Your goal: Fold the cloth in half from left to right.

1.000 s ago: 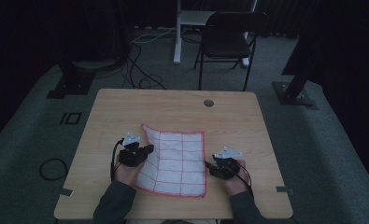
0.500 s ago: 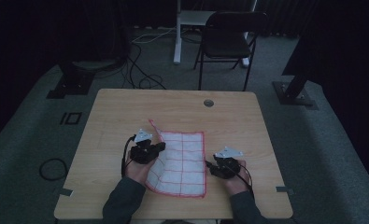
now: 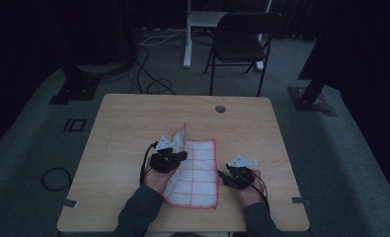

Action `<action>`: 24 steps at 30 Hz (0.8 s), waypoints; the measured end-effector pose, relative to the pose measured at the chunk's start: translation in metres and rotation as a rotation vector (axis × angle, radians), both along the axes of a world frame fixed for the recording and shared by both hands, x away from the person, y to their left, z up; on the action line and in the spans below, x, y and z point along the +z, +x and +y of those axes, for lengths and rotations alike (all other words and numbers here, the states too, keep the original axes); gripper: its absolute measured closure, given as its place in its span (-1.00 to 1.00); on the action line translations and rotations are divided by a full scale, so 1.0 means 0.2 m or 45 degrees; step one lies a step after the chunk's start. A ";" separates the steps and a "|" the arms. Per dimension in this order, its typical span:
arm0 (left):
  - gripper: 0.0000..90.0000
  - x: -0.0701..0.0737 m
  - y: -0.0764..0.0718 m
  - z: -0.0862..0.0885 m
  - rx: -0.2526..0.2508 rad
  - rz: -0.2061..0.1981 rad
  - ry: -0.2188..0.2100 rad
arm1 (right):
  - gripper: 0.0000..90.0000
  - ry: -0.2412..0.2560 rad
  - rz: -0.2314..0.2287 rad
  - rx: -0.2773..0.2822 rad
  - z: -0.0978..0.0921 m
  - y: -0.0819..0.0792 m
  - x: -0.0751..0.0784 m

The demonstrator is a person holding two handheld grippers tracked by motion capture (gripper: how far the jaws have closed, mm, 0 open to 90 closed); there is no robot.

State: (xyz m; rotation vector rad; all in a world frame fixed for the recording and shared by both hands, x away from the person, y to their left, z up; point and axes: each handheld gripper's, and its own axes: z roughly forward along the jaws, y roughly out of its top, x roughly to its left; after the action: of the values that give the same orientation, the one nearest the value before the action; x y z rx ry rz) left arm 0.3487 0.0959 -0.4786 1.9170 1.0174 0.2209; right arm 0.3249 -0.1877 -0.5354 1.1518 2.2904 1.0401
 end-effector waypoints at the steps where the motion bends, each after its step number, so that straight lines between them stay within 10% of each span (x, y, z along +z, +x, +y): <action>1: 0.96 0.00 0.00 -0.01 -0.002 0.005 -0.001 | 0.18 0.000 0.000 0.000 0.00 0.00 0.00; 24: 0.72 -0.02 0.00 -0.25 -0.148 0.042 0.007 | 0.18 0.003 0.000 -0.038 -0.01 0.01 0.02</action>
State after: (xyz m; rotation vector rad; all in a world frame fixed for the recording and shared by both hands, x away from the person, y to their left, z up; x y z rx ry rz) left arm 0.3477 0.0465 -0.4824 1.9835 0.9246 0.1262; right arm 0.3277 -0.1890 -0.5323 1.1837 2.2655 1.0318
